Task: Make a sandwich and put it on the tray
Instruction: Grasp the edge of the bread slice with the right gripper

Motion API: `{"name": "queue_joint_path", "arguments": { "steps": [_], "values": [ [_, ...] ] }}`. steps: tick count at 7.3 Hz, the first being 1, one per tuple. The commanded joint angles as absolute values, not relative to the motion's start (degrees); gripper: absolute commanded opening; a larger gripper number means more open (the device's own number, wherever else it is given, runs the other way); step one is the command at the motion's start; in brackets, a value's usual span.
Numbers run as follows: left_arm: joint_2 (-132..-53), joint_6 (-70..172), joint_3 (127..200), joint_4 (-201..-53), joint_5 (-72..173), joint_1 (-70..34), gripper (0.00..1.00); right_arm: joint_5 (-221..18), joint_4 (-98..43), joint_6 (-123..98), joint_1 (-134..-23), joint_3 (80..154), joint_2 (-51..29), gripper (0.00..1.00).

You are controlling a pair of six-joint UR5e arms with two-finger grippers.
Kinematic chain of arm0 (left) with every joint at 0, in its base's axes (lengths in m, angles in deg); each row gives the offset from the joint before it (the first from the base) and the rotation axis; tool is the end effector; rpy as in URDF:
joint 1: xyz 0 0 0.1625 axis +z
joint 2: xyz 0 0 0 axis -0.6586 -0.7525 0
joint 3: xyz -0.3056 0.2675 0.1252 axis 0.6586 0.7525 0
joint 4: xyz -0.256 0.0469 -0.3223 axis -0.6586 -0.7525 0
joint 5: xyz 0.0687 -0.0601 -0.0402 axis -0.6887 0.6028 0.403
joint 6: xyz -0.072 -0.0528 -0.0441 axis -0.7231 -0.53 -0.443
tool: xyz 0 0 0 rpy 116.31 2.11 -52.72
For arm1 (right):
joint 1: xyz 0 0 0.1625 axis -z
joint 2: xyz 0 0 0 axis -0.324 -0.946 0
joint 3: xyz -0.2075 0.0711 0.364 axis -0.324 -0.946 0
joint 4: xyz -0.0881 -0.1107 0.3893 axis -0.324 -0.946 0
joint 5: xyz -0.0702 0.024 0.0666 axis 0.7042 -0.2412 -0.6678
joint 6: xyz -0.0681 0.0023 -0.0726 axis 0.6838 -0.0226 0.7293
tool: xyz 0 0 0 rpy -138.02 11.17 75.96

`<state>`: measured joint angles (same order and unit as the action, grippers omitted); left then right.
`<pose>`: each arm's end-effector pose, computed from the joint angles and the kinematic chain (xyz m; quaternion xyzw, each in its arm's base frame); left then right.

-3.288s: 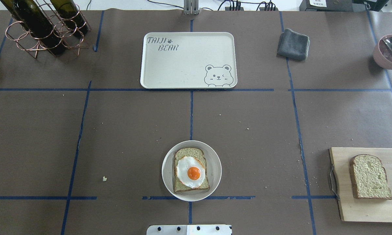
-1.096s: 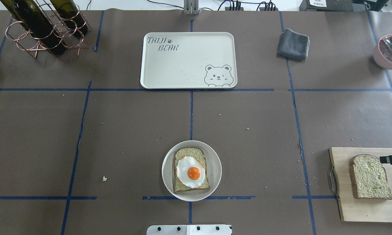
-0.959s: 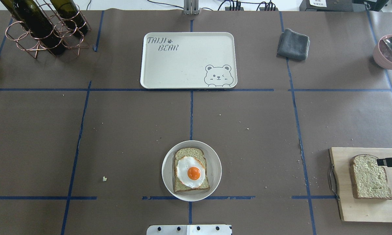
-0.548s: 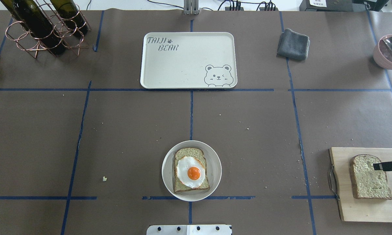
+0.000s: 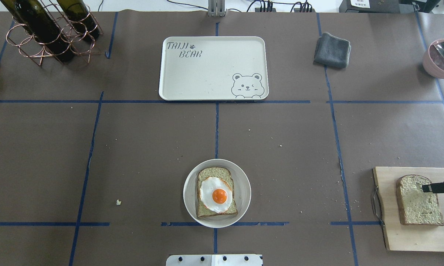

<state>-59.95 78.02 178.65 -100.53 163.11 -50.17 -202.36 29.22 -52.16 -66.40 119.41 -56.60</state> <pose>-0.0734 -0.3982 0.6202 0.0682 0.3703 0.0984 0.9212 -0.1536 -0.2827 0.6581 0.0643 -0.4794 -0.0207 0.8750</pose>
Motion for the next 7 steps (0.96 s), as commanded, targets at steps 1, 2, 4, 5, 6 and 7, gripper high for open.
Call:
{"name": "queue_joint_path", "arguments": {
  "steps": [1,2,4,5,6,7],
  "values": [
    [-59.9,78.0,178.7,-100.5,163.1,-50.2,1.0,-202.4,29.3,-52.4,-66.1,119.5,-56.1,0.45],
    [-59.9,78.0,178.7,-100.5,163.1,-50.2,1.0,-202.5,29.3,-52.4,-66.0,119.5,-56.1,0.27],
    [-59.9,78.0,178.7,-100.5,163.1,-50.2,1.0,-202.5,29.7,-51.9,-65.9,119.6,-56.1,0.0],
    [-59.9,78.0,178.7,-100.5,163.2,-50.3,1.0,-202.6,30.6,-51.3,-65.9,119.7,-56.1,0.0],
    [-59.9,78.0,178.7,-100.5,163.1,-50.5,1.0,-203.0,30.7,-51.2,-65.8,120.0,-56.1,0.0],
    [-59.9,78.0,178.9,-100.5,163.1,-50.6,1.0,-203.8,30.7,-51.2,-65.8,121.7,-56.1,0.0]
  ]
}}
